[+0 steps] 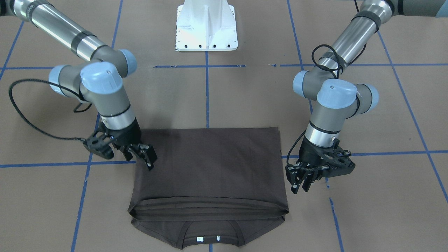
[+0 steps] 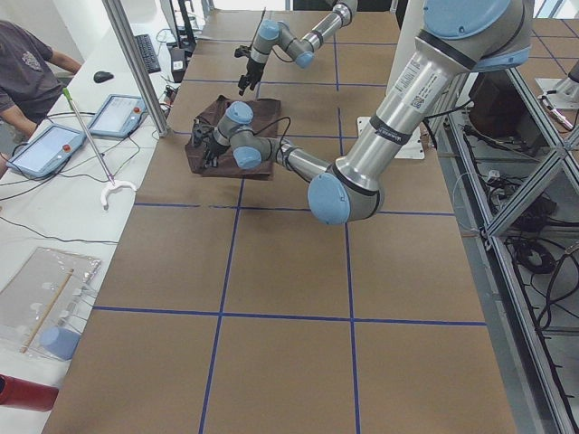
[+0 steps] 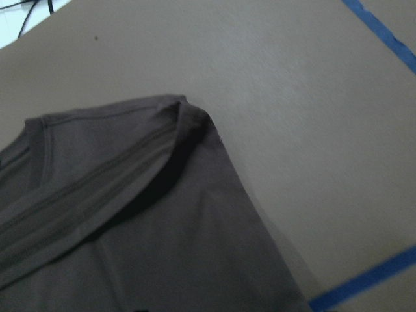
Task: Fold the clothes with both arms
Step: 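Release the hem and draw the right gripper back toward the folded edge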
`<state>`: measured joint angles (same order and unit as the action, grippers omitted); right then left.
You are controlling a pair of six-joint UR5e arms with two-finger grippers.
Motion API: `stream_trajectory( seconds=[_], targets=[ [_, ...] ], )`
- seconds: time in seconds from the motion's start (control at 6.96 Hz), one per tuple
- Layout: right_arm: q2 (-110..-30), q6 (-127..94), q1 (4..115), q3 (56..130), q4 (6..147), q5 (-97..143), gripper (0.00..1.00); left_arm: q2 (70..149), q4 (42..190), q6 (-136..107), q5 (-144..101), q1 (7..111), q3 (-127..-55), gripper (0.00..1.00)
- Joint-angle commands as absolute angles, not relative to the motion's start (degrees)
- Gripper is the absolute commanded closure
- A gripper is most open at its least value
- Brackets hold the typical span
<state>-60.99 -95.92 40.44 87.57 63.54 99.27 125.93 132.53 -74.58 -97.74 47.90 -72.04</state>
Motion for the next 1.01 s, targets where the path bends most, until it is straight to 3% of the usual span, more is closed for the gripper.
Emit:
stream_trajectory(
  seconds=[0.0,0.58,0.86],
  targets=[
    [-66.52,-99.83,37.36,91.68,63.54,99.67,0.08,125.25,133.5,-73.83,-98.79,47.9,-72.86,0.54],
    [-66.53,-104.5,35.87,91.23,66.17,99.49,0.27,125.42,133.24,-74.0,-98.88,47.9,-73.74,0.54],
    [-66.45,-104.59,34.9,91.49,66.18,99.41,0.28,125.16,132.98,-74.0,-98.88,47.99,-74.79,0.54]
  ],
)
